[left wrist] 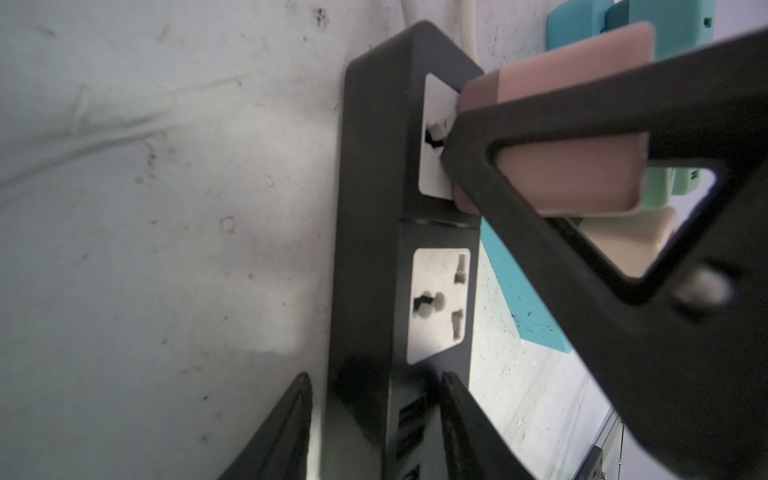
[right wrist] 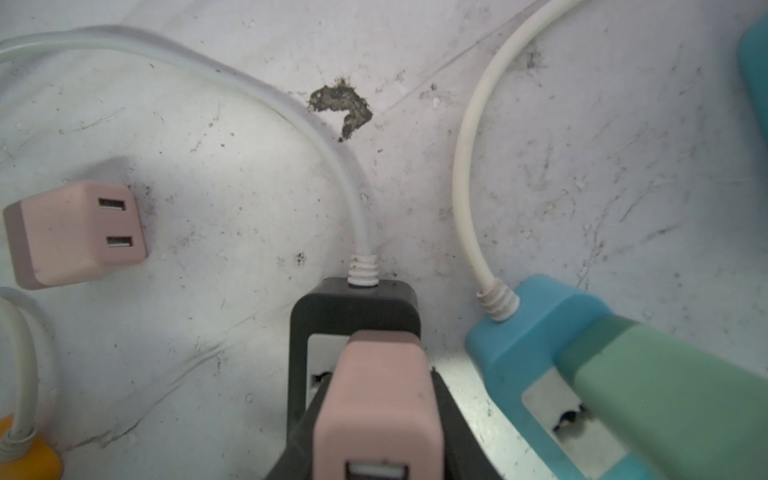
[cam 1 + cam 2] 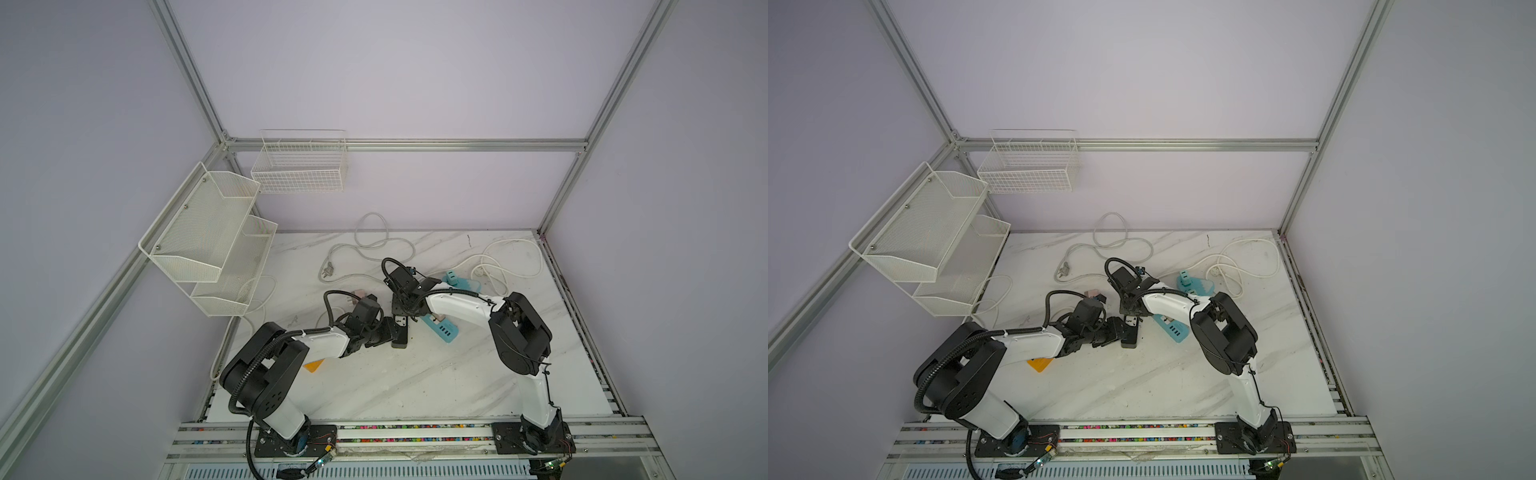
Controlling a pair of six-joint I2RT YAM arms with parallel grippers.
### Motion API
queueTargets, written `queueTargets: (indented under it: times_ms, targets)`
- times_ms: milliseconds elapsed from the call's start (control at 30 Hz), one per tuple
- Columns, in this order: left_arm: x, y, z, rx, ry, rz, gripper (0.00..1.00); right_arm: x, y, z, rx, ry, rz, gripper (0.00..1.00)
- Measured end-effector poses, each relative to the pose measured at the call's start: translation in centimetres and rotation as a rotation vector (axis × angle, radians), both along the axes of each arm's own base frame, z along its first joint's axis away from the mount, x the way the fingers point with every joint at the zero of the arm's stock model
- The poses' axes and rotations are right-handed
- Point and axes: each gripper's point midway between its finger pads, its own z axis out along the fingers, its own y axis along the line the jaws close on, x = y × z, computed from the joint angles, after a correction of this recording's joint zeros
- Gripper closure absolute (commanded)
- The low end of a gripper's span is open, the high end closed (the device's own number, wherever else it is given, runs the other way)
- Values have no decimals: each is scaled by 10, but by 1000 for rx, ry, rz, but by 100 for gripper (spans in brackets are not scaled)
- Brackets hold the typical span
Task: Pull the plug off the socket
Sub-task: 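Close the right gripper on the second pink adapter while the left holds the strip, then pull the second pink adapter out of the strip with the right gripper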
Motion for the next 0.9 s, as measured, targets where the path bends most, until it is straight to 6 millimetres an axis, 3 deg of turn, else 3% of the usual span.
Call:
queueTargets:
  times_ms: [600, 900]
  targets:
    - [1, -4, -3, -3, -2, 1, 63, 2, 3, 0, -63, -8, 1, 73]
    - [2, -5, -3, -6, -9, 1, 64, 2, 0, 0, -78, -8, -6, 74]
